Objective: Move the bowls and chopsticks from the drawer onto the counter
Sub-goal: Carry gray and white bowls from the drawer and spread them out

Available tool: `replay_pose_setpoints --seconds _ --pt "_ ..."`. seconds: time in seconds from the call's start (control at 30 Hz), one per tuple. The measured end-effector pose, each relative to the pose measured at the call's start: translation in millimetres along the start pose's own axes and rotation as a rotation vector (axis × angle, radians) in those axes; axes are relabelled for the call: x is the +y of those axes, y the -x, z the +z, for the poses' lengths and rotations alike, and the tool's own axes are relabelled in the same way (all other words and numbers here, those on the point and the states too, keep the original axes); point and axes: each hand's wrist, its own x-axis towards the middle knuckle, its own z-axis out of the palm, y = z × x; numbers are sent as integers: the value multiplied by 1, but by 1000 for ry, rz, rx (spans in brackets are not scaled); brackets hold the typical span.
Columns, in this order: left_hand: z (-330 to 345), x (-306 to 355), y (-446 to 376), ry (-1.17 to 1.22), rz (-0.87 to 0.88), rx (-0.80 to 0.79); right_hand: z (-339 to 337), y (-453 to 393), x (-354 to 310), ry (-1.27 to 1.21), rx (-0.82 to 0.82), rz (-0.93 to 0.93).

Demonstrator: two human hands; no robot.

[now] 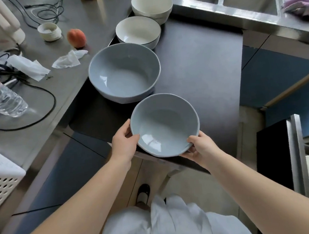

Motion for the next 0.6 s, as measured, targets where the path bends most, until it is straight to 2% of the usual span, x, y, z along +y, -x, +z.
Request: replay_pose_setpoints --seconds 0.6 --pt "-15 11 -26 -6 11 -29 18 -25 9 -29 -11 3"
